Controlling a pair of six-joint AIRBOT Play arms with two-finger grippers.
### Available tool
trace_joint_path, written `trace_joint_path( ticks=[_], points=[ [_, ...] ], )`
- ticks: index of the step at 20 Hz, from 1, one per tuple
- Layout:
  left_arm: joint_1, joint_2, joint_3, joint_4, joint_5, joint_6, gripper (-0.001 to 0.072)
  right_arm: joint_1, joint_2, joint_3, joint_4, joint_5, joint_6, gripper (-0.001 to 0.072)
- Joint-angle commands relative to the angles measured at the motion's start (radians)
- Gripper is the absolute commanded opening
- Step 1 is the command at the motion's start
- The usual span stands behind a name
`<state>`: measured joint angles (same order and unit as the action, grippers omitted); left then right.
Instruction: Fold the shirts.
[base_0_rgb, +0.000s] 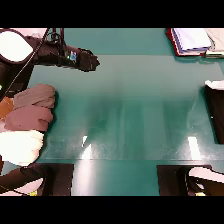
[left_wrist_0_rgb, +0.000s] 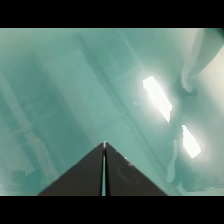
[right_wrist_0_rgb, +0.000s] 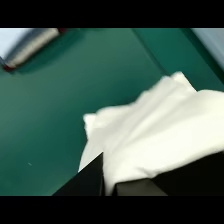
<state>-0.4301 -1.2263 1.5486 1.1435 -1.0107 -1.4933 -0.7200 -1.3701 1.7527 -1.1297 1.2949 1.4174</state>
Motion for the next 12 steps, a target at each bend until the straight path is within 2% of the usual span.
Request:
trace_joint_path(
  ticks=[1,7,8,9,10,11,12],
  points=[
    [0.0,0.0,0.0,0.001,-0.001,0.002,0.0027,0.0,0.0,0.004,-0.215,0.131,0.061,0.0015],
    [0.0,0.0,0.0,0.001,-0.001,0.01,0.0027,0.0,0.0,0.004,-0.331,0.244,0.096,0.0026],
    [0.0,0.0,0.0,0.001,-0.001,0.01,0.0027,0.0,0.0,0.004,-0.355,0.26,0.113,0.0124],
    [0.0,-0.001,0.0,0.002,0.0,0.01,0.0027,0.0,0.0,0.004,-0.383,0.274,0.124,0.0337],
    [0.0,-0.001,0.0,0.002,0.0,0.01,0.0027,0.0,0.0,0.004,-0.402,0.284,0.129,0.0495],
    [0.0,-0.001,0.0,0.002,-0.001,0.01,0.0027,0.0,0.0,0.004,-0.415,0.291,0.13,0.0543],
    [0.0,-0.001,0.0,0.002,-0.002,0.01,0.0027,0.0,0.001,0.005,-0.415,0.295,0.13,0.0543]
  ],
)
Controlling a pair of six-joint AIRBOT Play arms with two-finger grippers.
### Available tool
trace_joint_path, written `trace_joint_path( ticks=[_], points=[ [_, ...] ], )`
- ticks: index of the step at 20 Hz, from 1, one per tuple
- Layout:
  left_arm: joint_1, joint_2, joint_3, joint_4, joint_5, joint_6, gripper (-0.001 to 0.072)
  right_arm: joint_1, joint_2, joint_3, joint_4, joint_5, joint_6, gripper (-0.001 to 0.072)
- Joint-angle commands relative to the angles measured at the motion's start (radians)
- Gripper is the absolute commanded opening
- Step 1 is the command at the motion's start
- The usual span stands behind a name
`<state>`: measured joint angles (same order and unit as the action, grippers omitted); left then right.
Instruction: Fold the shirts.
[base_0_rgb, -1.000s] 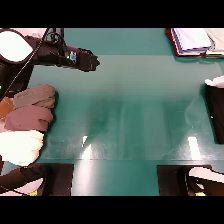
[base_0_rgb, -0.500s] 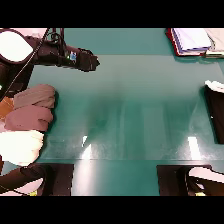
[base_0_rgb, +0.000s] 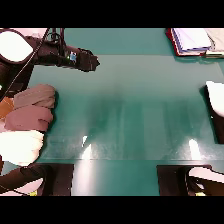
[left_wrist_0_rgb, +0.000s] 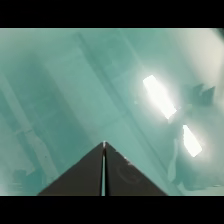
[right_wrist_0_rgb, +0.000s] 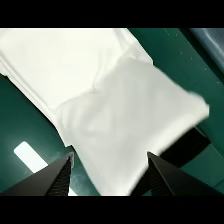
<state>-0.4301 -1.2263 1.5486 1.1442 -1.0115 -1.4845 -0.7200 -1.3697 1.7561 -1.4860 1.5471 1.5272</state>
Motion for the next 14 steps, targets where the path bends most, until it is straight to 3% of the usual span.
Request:
trace_joint_path(
  ticks=[1,7,10,14],
  points=[
    [0.0,-0.001,0.0,0.0,-0.002,0.001,0.0027,0.0,0.003,0.001,-0.05,0.043,0.02,0.0543],
    [0.0,-0.001,0.0,0.001,0.003,0.0,0.0027,0.08,0.084,0.001,0.254,-0.027,0.017,0.0542],
    [0.0,-0.001,0.0,0.0,0.005,0.0,0.0027,0.236,0.13,0.001,0.398,-0.064,0.017,0.0541],
    [0.0,-0.001,0.0,0.0,0.066,0.0,0.0027,0.534,0.152,0.001,0.418,-0.097,0.016,0.0507]
  ],
)
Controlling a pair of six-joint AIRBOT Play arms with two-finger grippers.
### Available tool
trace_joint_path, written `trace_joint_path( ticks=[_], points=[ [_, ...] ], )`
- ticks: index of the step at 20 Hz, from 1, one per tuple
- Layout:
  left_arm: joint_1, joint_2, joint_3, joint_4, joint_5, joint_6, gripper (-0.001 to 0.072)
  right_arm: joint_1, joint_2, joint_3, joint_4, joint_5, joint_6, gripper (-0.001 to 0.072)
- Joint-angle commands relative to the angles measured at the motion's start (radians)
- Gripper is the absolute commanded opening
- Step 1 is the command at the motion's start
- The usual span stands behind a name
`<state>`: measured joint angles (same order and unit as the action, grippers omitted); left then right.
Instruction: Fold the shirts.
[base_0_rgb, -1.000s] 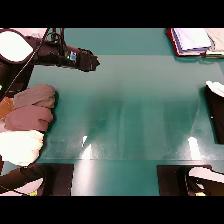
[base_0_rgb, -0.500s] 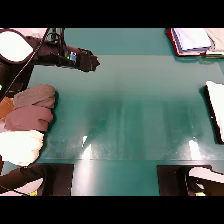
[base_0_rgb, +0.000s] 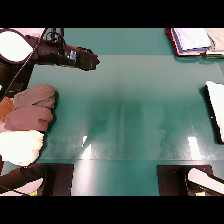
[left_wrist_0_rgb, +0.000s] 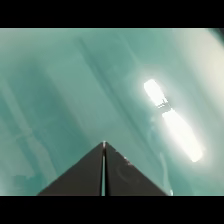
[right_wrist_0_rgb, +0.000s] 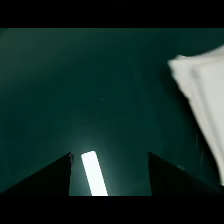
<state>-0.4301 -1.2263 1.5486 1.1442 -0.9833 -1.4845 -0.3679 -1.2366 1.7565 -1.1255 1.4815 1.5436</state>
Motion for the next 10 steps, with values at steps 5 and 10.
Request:
trace_joint_path(
  ticks=[5,10],
  points=[
    [0.0,0.0,0.001,0.0,0.087,0.0,0.0027,0.493,0.018,0.001,0.055,-0.108,-0.049,0.0016],
    [0.0,-0.001,0.0,0.0,0.087,0.0,0.0027,0.597,0.016,0.001,0.052,-0.125,-0.052,0.0016]
  ],
)
